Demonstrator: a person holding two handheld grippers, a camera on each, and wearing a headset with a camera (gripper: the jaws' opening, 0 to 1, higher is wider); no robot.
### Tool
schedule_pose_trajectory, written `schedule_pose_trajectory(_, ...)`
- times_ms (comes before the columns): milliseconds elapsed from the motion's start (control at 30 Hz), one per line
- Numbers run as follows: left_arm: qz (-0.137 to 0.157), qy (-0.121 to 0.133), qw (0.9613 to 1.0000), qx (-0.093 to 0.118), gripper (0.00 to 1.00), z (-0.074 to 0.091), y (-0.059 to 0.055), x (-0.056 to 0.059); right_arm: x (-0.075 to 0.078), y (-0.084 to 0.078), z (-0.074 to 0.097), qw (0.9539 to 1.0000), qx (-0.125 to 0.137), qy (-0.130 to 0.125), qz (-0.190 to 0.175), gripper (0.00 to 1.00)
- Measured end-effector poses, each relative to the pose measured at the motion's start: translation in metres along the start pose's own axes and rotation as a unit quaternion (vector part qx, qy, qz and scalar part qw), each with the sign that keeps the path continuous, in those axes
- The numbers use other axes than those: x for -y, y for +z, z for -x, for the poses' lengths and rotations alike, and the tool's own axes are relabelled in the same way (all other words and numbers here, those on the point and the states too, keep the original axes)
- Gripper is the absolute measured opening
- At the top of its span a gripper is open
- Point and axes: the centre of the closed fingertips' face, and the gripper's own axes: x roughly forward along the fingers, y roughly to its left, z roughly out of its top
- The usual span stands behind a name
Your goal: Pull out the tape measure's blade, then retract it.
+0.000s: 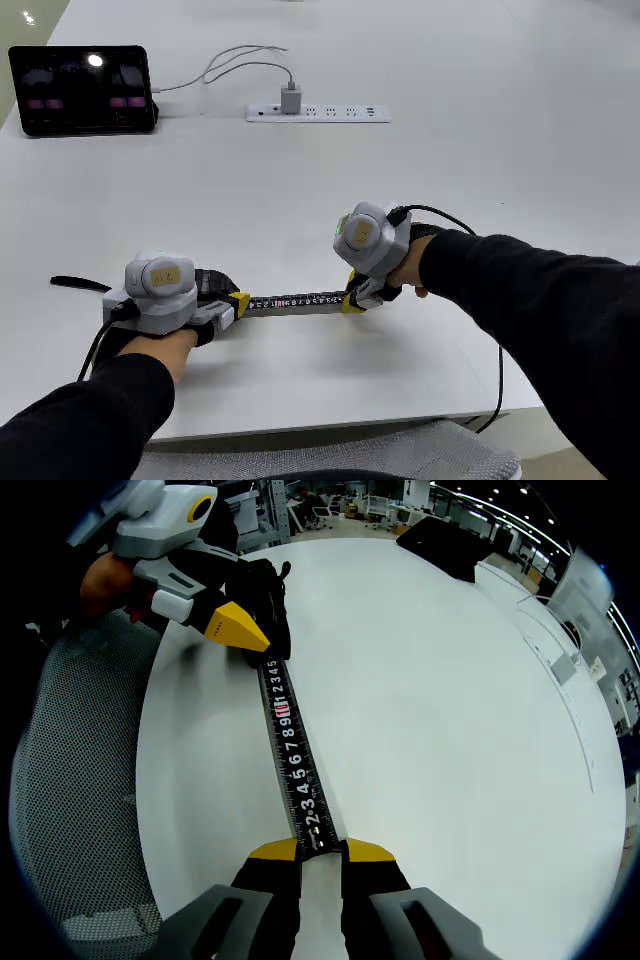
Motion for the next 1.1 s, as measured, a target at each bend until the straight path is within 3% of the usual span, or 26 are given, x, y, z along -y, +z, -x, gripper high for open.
schedule_pose_trajectory(500, 0.000, -0.010, 1.0000, -0.001, 0.62, 0.003, -0.001, -0.001, -0.002, 0.005, -0.001, 1.0000, 0.008, 0.003, 0.000, 0.11)
schedule_pose_trajectory(1100, 0.004, -0.013, 0.9999, -0.003, 0.62, 0.001, 0.000, -0.001, -0.005, 0.011, -0.003, 0.9994, 0.017, 0.006, 0.031, 0.11)
